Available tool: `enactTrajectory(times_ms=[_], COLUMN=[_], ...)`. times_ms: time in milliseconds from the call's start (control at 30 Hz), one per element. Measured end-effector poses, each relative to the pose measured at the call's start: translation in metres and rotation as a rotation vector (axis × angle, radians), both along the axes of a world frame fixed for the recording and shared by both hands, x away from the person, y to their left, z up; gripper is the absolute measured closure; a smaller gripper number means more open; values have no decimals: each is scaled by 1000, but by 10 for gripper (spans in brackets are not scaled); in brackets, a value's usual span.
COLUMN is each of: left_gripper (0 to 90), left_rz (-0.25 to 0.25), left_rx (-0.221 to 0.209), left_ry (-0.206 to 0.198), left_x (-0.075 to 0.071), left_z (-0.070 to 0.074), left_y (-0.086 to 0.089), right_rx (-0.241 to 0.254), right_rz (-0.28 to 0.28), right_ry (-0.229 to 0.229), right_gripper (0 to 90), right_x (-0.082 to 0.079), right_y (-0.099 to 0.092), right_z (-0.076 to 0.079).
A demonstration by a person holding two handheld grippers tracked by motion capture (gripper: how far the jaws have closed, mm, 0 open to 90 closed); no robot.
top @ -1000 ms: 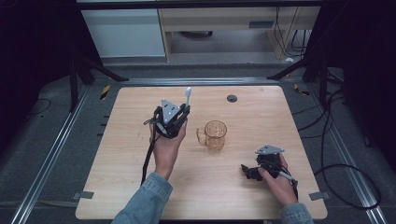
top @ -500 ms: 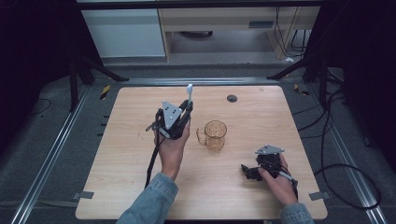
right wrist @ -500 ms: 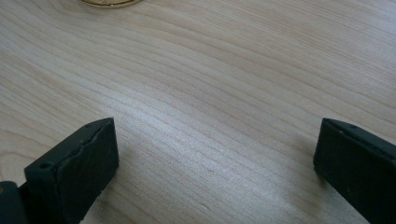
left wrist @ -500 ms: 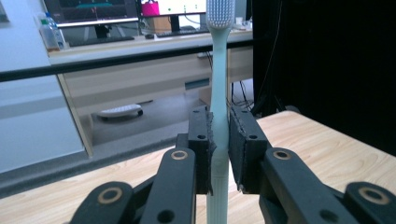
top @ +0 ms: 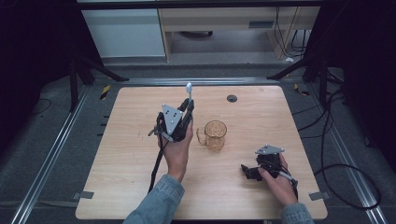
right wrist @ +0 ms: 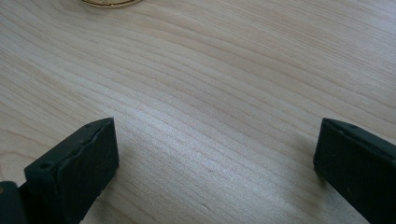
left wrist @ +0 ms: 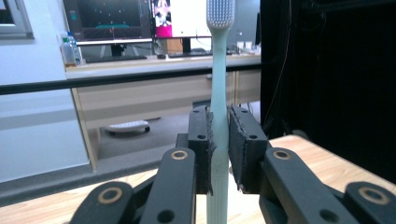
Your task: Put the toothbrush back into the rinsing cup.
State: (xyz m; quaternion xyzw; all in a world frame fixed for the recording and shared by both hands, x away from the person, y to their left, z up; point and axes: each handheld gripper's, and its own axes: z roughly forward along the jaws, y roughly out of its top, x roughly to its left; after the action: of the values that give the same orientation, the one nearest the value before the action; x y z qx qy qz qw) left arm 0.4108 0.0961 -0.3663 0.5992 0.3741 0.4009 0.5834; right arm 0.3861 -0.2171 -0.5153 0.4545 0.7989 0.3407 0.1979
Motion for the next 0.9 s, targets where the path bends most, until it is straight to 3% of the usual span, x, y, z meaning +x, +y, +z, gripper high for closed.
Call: enactTrajectory(times_ms=[200,300,633,900], left_gripper=[788,788,788,788], left_rz=[-22,-26,-51,-57], left_rx=[-31,-27,-45,-82], left_ry=[-5,-5,-49,-34], left_x=[0,1,-1,-2], left_z=[-7,-9,-15,-30], left_y=[-5,-8,-13,-8], right_rx=[0,0,1,0], right_rz=[1,1,1,1], right_ry=[1,0,0,0], right_gripper=[4,4,4,4], right_x=[0,0,0,0], right_y=[0,0,0,0], right_z=[0,0,0,0])
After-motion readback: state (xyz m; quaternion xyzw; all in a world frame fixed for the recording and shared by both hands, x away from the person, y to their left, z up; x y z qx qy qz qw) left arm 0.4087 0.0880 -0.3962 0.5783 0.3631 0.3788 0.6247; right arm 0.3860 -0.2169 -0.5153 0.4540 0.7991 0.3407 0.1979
